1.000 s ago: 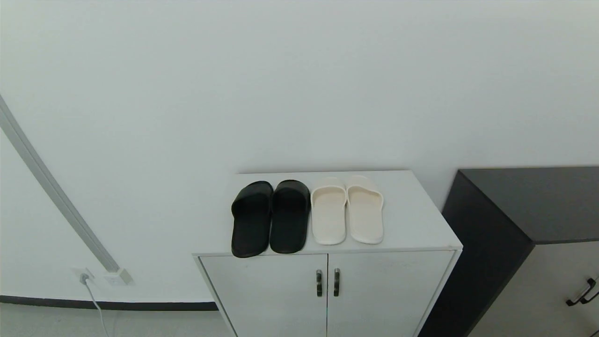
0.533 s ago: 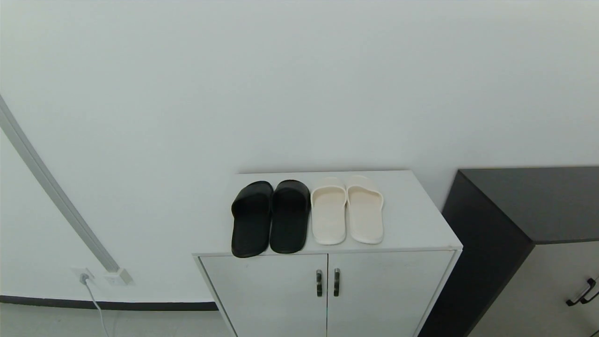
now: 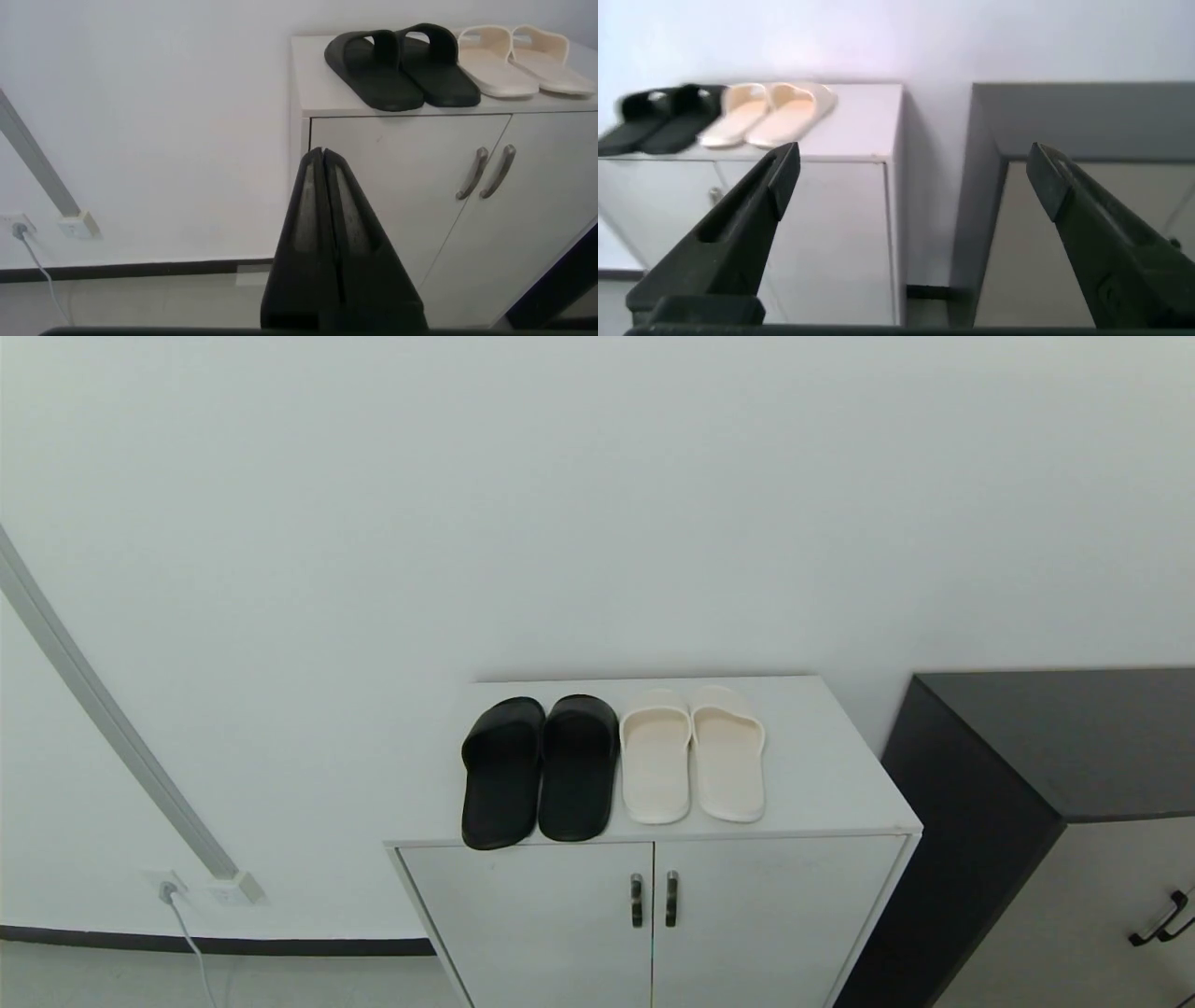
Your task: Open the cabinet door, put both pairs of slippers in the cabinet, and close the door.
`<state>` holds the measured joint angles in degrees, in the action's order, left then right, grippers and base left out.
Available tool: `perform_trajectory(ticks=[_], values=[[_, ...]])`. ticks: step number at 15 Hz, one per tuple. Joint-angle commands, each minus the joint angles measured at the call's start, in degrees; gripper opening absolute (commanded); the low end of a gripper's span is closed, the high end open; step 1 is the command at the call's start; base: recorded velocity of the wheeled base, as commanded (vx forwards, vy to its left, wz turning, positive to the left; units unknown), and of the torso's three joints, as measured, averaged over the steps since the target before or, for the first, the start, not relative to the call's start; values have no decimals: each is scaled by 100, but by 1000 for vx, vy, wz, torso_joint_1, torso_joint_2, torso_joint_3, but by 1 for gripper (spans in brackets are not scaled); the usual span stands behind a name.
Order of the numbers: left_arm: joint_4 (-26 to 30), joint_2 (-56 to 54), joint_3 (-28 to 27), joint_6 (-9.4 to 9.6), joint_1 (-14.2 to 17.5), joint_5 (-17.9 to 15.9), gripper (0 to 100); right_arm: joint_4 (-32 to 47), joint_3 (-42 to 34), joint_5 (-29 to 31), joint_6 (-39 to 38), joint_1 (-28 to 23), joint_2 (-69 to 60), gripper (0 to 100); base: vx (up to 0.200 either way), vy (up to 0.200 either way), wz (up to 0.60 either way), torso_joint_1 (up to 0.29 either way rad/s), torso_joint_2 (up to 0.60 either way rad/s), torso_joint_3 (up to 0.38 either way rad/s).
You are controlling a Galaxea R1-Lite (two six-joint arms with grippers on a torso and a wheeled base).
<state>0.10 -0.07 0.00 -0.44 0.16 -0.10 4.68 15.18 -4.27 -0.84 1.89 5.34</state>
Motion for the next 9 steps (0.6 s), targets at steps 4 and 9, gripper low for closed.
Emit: perform_trajectory(ticks=[4,9], values=[[-1,7,0,9,2,-25,0,-1505,-419,-276,93,962,3210,100,0,0,0,0,0,0],[-10,7,0,0,2,-25,0,-3070,143,233,-347,2219,5416,100,0,0,0,0,0,0]])
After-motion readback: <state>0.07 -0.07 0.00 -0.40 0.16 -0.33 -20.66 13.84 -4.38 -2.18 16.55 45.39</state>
